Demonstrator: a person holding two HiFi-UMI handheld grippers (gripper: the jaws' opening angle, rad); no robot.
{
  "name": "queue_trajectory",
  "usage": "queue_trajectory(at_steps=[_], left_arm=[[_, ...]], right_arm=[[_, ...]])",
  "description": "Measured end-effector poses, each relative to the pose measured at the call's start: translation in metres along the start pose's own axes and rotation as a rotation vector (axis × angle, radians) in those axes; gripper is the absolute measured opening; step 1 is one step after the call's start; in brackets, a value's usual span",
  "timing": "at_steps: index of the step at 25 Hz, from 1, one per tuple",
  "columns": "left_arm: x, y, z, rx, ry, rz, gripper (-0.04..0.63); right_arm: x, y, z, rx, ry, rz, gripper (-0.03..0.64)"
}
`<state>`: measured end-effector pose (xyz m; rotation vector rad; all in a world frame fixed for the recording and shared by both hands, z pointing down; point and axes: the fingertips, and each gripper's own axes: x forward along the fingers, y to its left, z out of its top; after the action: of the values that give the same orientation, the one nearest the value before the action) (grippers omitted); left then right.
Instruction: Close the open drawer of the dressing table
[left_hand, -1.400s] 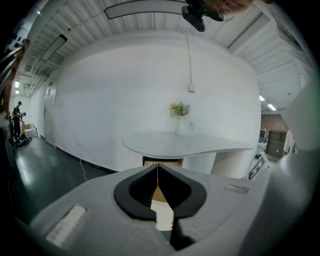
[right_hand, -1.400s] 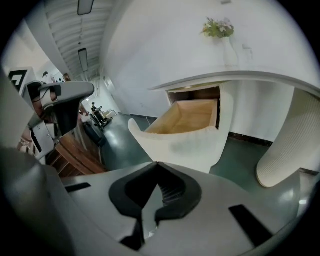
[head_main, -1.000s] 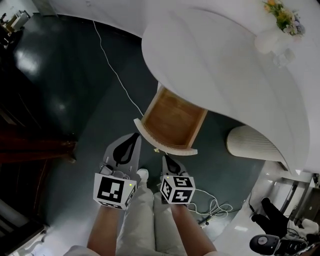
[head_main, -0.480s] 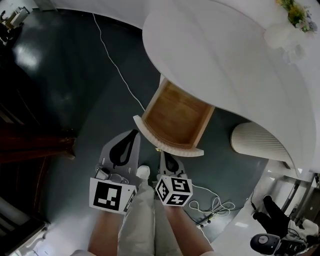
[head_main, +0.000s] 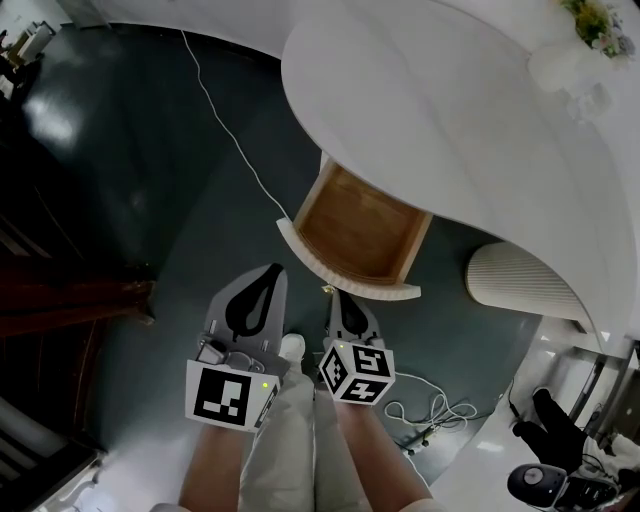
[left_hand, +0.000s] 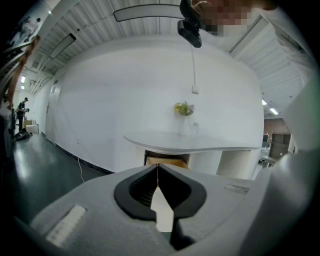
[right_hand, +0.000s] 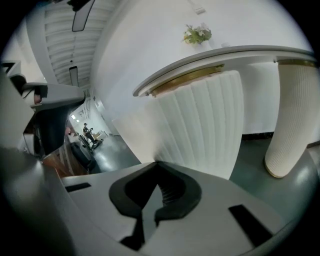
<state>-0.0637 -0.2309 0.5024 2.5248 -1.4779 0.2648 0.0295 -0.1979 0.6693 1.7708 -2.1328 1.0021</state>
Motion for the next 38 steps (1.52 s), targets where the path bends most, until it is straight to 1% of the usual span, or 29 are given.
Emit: queue_trajectory(at_steps=[4, 9, 15, 18, 23, 28, 30, 34, 38], left_arm=[[0.005, -0.003, -0.001, -0.005, 0.014, -0.006, 0.017], [0.008, 0.0, 0.001, 0.001, 0.006, -0.007, 0.017], [0.013, -0.005, 0.003, 0.024, 0.0, -0.025, 0.017], [0.014, -0.003, 0.004, 0.024, -0.005, -0.02, 0.017], [0.012, 0.001, 0.007, 0.016, -0.024, -0.01, 0.017], [0.011, -0.002, 0.006, 0.015, -0.022, -0.023, 0.017], [0.012, -0.004, 0.004, 0.018, -0.018, -0.029, 0.017], [0.015, -0.006, 0.002, 0.015, -0.012, -0.03, 0.017], [0.015, -0.003, -0.001, 0.017, -0.01, -0.031, 0.017]], right_arm=[[0.005, -0.005, 0.007, -0.031, -0.006, -0.003, -0.002], [0.011, -0.008, 0.013, -0.054, -0.024, -0.007, -0.002], [0.022, -0.019, 0.026, -0.131, -0.029, -0.009, -0.002], [0.028, -0.022, 0.032, -0.156, -0.038, -0.016, -0.002], [0.035, -0.025, 0.039, -0.169, -0.08, -0.036, -0.002], [0.041, -0.028, 0.047, -0.131, -0.145, -0.033, -0.002], [0.043, -0.03, 0.05, -0.134, -0.163, -0.032, -0.002], [0.046, -0.033, 0.053, -0.159, -0.194, -0.049, -0.002], [0.049, -0.031, 0.054, -0.225, -0.204, -0.076, -0.002]])
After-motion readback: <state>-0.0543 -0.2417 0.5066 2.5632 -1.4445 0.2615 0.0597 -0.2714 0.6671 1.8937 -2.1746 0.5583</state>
